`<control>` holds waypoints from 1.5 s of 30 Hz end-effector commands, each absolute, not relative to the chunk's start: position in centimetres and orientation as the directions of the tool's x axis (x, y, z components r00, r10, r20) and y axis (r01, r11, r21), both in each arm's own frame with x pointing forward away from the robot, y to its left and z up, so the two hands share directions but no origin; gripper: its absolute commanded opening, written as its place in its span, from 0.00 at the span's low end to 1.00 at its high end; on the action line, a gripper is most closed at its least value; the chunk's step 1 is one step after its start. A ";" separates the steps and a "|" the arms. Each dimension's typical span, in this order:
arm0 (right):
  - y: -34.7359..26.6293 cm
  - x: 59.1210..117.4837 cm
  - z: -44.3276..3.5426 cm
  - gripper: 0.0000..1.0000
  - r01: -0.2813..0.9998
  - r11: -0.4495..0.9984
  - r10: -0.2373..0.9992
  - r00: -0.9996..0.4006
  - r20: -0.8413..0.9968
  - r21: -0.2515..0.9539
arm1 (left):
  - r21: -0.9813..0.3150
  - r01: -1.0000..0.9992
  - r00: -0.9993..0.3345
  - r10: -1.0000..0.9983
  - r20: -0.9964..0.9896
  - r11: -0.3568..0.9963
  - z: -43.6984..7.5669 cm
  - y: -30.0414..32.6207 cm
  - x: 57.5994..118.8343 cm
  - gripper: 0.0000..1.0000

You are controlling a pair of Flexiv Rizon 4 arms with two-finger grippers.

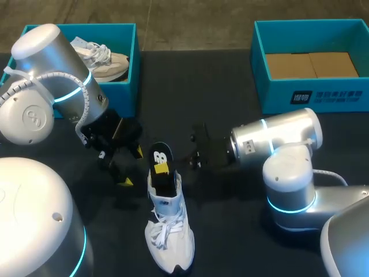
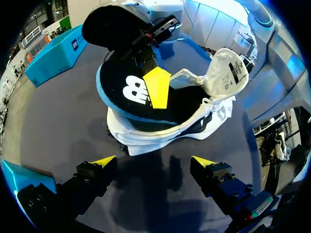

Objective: Take the shoe out of the shoebox, open the shoe tongue, remove and reinsert the insole, then place the shoe into the shoebox

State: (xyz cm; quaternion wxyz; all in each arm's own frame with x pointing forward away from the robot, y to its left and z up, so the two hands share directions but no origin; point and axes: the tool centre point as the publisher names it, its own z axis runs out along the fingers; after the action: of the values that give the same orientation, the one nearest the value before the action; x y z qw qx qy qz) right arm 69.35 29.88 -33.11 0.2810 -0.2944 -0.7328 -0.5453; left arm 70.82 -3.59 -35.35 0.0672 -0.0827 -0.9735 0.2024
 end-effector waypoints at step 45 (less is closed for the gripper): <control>30.1 69.4 -33.8 0.00 0.765 0.227 0.148 -0.639 0.755 0.603 | -0.403 0.133 -0.978 0.187 0.097 0.905 -35.4 -3.6 70.8 1.00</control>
State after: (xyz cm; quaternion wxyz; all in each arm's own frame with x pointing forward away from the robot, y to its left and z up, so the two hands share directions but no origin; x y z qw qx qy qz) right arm 69.32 29.95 -33.50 0.2849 -0.3121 -0.7279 -0.5399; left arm 70.82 -3.59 -35.35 0.0672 -0.0827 -0.9735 0.2024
